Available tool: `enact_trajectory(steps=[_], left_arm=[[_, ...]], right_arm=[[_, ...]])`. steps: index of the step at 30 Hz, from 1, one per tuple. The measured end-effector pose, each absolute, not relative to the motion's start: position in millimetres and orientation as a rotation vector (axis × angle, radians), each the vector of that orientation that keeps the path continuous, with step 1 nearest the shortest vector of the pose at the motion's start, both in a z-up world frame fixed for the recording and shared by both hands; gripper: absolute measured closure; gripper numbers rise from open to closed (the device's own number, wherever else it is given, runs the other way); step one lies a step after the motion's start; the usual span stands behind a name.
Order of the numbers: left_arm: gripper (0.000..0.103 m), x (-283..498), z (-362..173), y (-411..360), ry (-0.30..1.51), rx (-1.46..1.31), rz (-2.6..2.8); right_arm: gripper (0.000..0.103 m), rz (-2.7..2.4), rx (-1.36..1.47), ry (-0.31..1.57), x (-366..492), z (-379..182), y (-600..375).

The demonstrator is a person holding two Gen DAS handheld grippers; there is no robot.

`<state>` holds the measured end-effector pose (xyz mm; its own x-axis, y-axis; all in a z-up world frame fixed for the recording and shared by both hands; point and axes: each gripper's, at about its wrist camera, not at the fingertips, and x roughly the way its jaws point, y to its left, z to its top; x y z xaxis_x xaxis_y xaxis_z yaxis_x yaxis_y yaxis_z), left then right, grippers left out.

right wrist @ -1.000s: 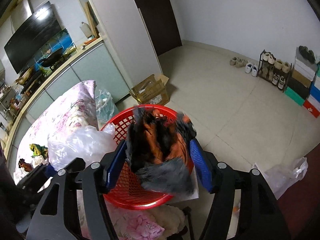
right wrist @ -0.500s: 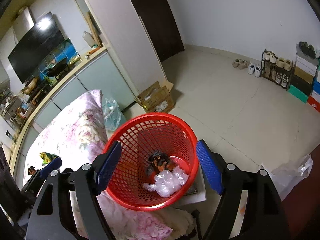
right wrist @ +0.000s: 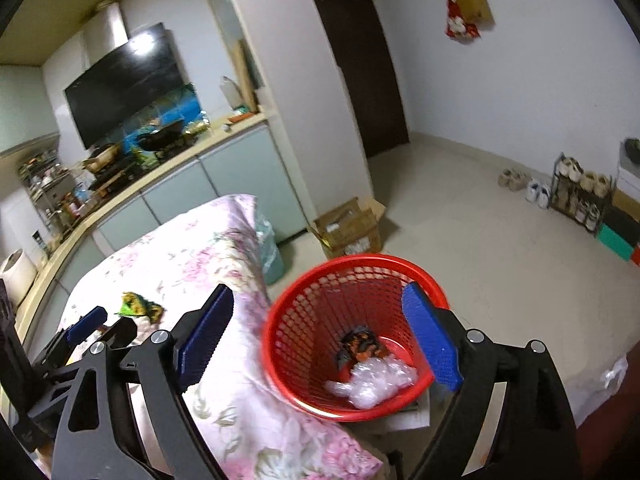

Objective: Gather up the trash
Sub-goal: 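Move both open tools back over the remaining trash on the quilt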

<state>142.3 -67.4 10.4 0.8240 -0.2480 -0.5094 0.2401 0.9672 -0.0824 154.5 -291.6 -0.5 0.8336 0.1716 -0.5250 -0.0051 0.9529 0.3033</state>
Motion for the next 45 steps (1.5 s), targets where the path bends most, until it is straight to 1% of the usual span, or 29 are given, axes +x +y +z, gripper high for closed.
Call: enact_trajectory(steps=[3, 18, 26, 37, 40, 45], left_arm=[[0.014, 134.1, 11.8, -58.2, 0.525, 0.003, -0.2], [0.014, 104.9, 10.8, 17.7, 0.512, 0.001, -0.013], [0.014, 98.2, 4.7, 63.9, 0.549, -0.053, 0.048], [0.014, 80.0, 3.9, 154.0, 0.56, -0.198, 0.188], [0.014, 72.9, -1.8, 171.0, 0.568, -0.21, 0.221], [0.014, 69.7, -27.1, 191.3, 0.634, -0.232, 0.236]], right_arm=[[0.016, 0.14, 0.271, 0.551, 150.0, 3.6, -279.1], [0.016, 0.284, 0.13, 0.529, 132.5, 4.8, -213.5], [0.016, 0.35, 0.124, 0.532, 134.1, 8.4, -183.0], [0.016, 0.427, 0.128, 0.551, 139.0, 6.5, -151.6], [0.016, 0.439, 0.125, 0.566, 140.1, 2.1, -146.5], [0.016, 0.452, 0.123, 0.587, 142.0, -3.3, -142.7]])
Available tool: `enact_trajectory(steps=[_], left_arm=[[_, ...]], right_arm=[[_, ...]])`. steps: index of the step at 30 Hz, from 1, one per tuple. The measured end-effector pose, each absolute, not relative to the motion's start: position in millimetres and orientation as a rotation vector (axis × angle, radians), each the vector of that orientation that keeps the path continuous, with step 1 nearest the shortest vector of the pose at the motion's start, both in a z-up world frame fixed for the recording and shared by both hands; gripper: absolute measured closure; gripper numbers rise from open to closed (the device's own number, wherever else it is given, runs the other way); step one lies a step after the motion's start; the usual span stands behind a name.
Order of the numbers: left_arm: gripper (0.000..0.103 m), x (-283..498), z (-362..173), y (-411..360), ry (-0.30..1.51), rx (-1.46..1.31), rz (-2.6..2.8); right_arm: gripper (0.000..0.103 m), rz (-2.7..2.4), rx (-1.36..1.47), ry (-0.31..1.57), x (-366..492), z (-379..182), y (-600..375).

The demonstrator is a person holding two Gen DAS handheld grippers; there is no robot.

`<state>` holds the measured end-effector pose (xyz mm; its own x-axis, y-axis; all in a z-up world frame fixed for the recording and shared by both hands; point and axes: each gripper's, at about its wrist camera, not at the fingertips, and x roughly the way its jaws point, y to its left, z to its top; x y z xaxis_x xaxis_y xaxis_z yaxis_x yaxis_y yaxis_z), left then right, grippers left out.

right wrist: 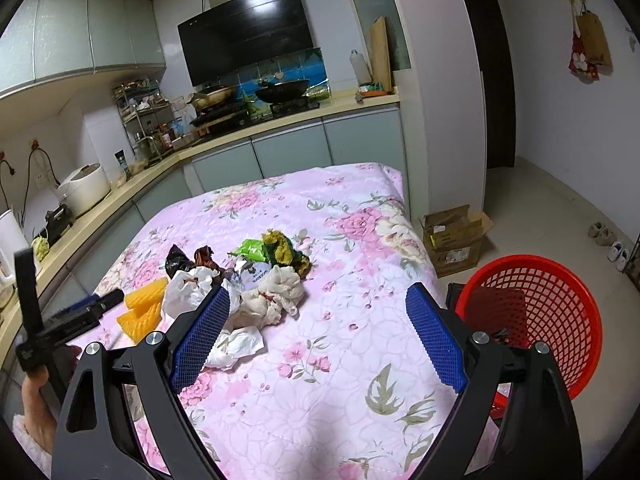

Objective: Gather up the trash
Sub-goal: 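Move both open tools back over the remaining trash on the quilt, then grasp the yellow foam net sleeve with the left tool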

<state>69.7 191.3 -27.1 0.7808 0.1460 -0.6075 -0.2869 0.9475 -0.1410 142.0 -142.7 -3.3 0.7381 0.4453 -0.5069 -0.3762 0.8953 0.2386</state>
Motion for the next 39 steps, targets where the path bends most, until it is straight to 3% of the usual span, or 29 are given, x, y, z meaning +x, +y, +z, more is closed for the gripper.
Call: enact_trajectory(steps=[14, 15, 17, 22, 31, 37, 39], left_arm=[[0.015, 90.4, -71.8, 200.2, 0.765, -0.267, 0.197], [0.018, 90.9, -72.2, 202.7, 0.767, -0.282, 0.196], [0.032, 92.9, -74.2, 208.1, 0.778, -0.317, 0.189], [0.053, 92.2, -75.1, 214.9, 0.773, -0.362, 0.179], [0.054, 88.6, -60.8, 215.1, 0.697, -0.368, 0.18], [0.08, 96.8, -56.8, 210.5, 0.684, -0.366, 0.154], [0.081, 96.1, -55.1, 207.5, 0.67, -0.352, 0.147]], right_arm=[[0.016, 0.459, 0.122, 0.626, 145.0, -15.5, -137.4], [0.016, 0.462, 0.12, 0.63, 145.0, -16.9, -135.6], [0.016, 0.468, 0.114, 0.638, 145.5, -19.2, -132.3], [0.016, 0.482, 0.094, 0.651, 143.7, -24.3, -123.5], [0.016, 0.487, 0.095, 0.66, 141.6, -26.5, -121.2], [0.016, 0.489, 0.085, 0.665, 140.5, -29.6, -118.8], [0.016, 0.487, 0.081, 0.669, 141.4, -31.3, -118.8]])
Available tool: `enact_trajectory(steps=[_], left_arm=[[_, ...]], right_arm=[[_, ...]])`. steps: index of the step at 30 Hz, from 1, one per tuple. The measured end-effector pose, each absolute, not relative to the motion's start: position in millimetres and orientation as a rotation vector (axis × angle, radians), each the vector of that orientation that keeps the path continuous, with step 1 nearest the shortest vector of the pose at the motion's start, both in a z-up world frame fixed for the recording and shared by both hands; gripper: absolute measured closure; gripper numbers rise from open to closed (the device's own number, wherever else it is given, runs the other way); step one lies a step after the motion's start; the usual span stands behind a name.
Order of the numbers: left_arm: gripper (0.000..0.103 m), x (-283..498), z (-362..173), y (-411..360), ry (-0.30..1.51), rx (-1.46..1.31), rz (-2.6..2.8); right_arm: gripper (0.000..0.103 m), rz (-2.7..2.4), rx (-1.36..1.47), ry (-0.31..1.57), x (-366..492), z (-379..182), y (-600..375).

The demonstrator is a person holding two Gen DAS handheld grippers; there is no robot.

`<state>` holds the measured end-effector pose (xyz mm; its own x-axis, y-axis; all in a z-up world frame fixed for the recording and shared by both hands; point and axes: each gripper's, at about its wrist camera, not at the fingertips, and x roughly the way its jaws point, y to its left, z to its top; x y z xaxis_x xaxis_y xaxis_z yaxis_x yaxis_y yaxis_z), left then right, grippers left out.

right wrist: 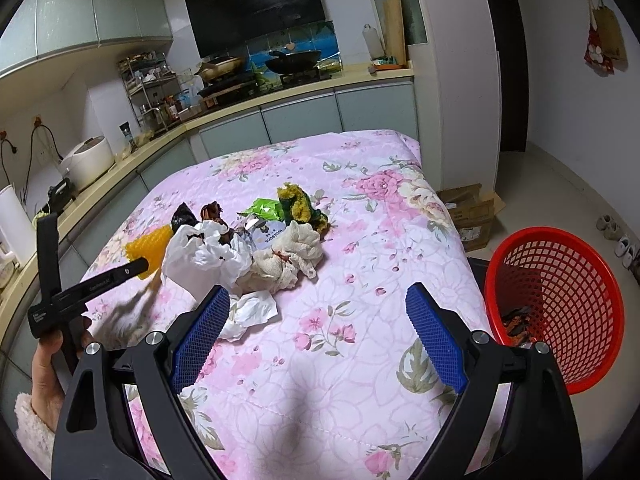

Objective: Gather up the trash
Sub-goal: 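Grasp the yellow foam net sleeve with the left tool, then grasp the white tissue with the right tool while the left tool holds the yellow sleeve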

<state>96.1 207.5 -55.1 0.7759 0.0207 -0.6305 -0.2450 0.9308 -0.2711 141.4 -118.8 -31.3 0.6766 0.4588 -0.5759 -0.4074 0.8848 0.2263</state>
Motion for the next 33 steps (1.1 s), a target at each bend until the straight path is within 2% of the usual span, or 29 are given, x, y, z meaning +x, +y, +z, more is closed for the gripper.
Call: enact_trajectory(steps=[16, 28, 30, 33], left_arm=[[0.083, 60.7, -23.1, 196.0, 0.567, -0.301, 0.15], [0.083, 54.7, -24.1, 196.9, 0.563, -0.322, 0.139], [0.083, 54.6, -24.3, 197.4, 0.561, -0.326, 0.138], [0.083, 54.3, -23.9, 197.5, 0.563, -0.322, 0.142]], right_arm=[[0.016, 0.564, 0.043, 0.75, 140.8, -57.1, -78.1], [0.016, 0.576, -0.12, 0.795, 153.9, -77.9, -16.4], [0.021, 0.575, -0.126, 0.788, 156.8, -78.2, -12.6], [0.044, 0.585, -0.15, 0.842, 163.6, -88.1, -4.7]])
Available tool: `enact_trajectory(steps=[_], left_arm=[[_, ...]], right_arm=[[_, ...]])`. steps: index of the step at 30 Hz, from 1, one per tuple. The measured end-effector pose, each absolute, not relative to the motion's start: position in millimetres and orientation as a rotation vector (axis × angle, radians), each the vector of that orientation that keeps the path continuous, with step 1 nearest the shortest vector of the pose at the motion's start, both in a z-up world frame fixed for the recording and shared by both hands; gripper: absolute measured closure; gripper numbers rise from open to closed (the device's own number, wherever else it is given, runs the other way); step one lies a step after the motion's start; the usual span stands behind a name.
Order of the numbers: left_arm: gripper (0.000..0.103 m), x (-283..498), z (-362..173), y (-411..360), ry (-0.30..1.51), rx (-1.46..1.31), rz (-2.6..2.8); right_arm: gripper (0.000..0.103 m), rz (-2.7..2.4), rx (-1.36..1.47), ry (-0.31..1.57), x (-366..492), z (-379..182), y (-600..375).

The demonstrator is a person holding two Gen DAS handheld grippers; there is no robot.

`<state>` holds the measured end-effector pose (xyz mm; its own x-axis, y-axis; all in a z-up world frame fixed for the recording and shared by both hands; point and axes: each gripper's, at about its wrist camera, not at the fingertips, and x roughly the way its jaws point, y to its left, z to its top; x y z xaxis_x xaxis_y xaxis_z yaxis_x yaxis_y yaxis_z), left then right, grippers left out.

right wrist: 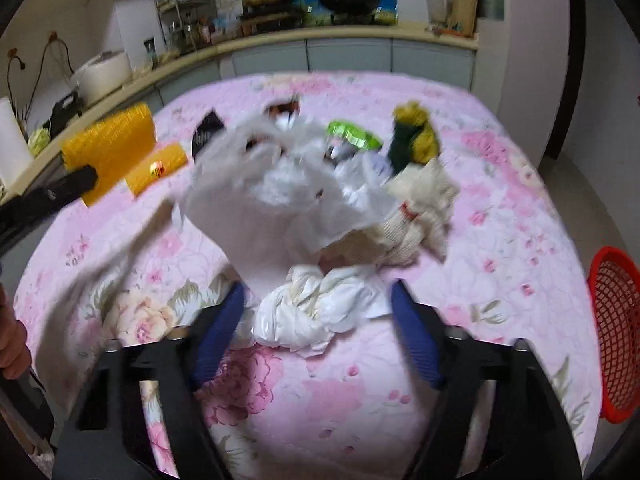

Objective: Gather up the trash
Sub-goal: 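Grasp the white tissue with the right tool while the left tool holds the yellow sleeve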

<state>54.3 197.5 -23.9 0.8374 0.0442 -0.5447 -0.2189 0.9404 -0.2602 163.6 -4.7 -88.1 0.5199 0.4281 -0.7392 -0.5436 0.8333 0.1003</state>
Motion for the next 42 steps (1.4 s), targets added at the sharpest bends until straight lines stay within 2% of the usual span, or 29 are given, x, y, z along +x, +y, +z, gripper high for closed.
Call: enact_trajectory(steps=[2, 4, 7, 23, 42], left_arm=[[0.083, 53.4, -23.8, 198.4, 0.564, -0.32, 0.146], [0.083, 52.8, -23.6, 199.4, 0.563, -0.324, 0.149], [0.083, 53.1, -23.5, 199.7, 0.563, -0.327, 0.15], [0.083, 53.3, -19.7, 187.8, 0.55, -0.296, 0.136], [0.083, 43.4, 19.7, 155.2, 0.463, -0.233, 0.092]], right_arm=[[0.048, 0.583, -0.153, 0.846, 162.1, -92.4, -4.0], [0.058, 0.592, -0.149, 0.838, 158.5, -91.3, -7.0], [0.067, 0.6, -0.132, 0.839, 155.0, -89.8, -14.1], [0.067, 0.548, -0.052, 0.755, 149.0, -62.8, -59.2], [0.067, 0.516, -0.006, 0.57, 131.8, 4.0, -102.3]])
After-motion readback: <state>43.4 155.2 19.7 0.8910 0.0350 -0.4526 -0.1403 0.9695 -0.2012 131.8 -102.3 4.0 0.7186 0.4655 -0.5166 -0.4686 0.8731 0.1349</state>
